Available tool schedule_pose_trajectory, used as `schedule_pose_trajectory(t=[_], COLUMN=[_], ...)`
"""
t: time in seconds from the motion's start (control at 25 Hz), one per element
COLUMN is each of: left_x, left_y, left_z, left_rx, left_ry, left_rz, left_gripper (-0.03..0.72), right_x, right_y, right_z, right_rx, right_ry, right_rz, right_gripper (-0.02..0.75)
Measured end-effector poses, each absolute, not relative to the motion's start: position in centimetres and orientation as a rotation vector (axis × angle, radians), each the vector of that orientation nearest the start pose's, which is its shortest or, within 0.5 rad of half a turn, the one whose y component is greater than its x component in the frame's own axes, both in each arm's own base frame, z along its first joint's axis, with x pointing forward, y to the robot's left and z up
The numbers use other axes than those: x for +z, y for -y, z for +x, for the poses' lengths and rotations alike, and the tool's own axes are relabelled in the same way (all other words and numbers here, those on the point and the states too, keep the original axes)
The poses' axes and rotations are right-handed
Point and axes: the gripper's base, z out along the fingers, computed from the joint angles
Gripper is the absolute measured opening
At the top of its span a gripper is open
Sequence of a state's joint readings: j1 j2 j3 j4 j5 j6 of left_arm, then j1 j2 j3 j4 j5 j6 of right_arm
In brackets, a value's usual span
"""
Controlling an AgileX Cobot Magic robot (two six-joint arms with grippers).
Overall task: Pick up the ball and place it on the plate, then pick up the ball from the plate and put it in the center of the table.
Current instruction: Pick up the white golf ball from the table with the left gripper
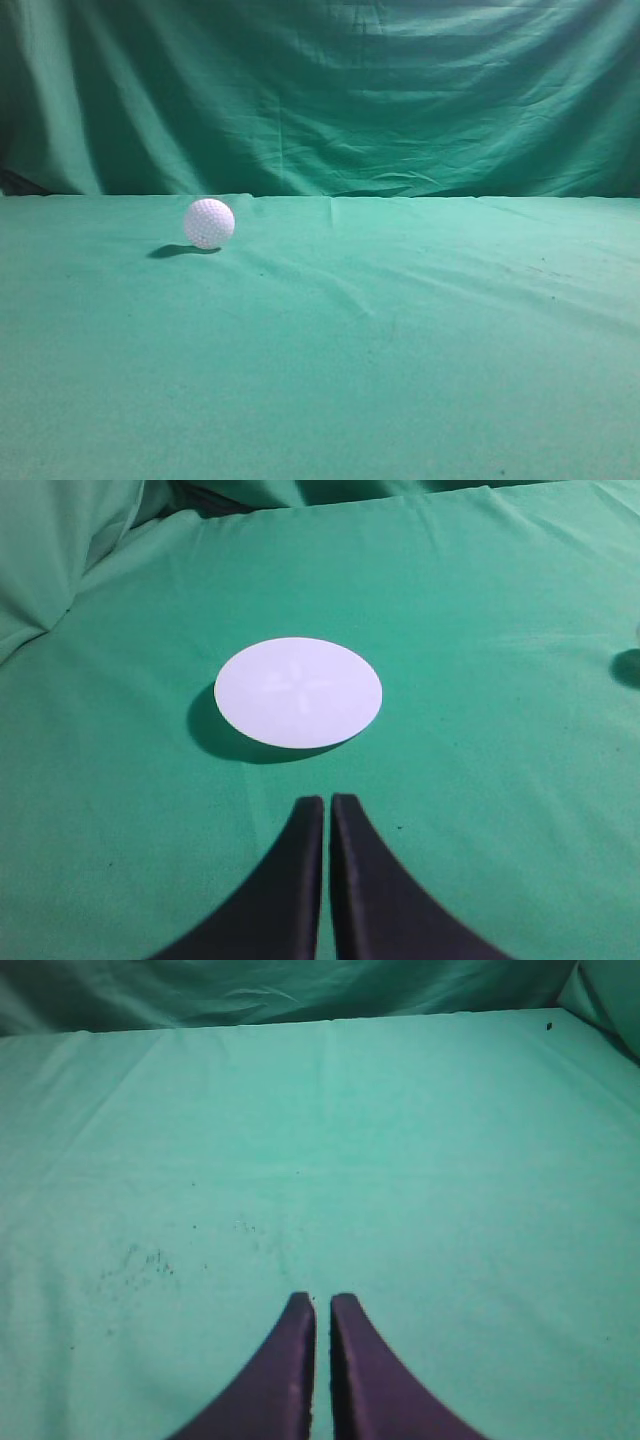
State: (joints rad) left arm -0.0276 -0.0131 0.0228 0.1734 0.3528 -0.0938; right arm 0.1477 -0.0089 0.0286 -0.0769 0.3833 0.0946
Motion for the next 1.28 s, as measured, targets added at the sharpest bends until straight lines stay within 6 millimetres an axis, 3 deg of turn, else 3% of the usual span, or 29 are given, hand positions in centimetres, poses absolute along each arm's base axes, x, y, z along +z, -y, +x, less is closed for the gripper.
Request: schedule_pose_trajectory(t=[0.84,1.04,1.28], left_x=[17.5,19.0,20.1], left_y=[-0.4,0.1,0.1], left_z=[5.3,5.6,5.6], left_rx=[0.084,-0.095,-0.1], left_ry=[-1.841,-1.673,-1.549], left_rz=[0.047,-0.075,-0.061], left_gripper=[0.0,0.0,0.0], right_x=[17.0,17.0,17.0], right_y=[-0.5,-0.5,-0.5], right_z=[5.2,5.2,5.2], right_rx=[0.09,0.09,0.09], right_ry=[-1.884,-1.884,-1.884], right_rz=[-0.098,-0.098,-0.098], right_gripper=[0.048,0.048,0.048])
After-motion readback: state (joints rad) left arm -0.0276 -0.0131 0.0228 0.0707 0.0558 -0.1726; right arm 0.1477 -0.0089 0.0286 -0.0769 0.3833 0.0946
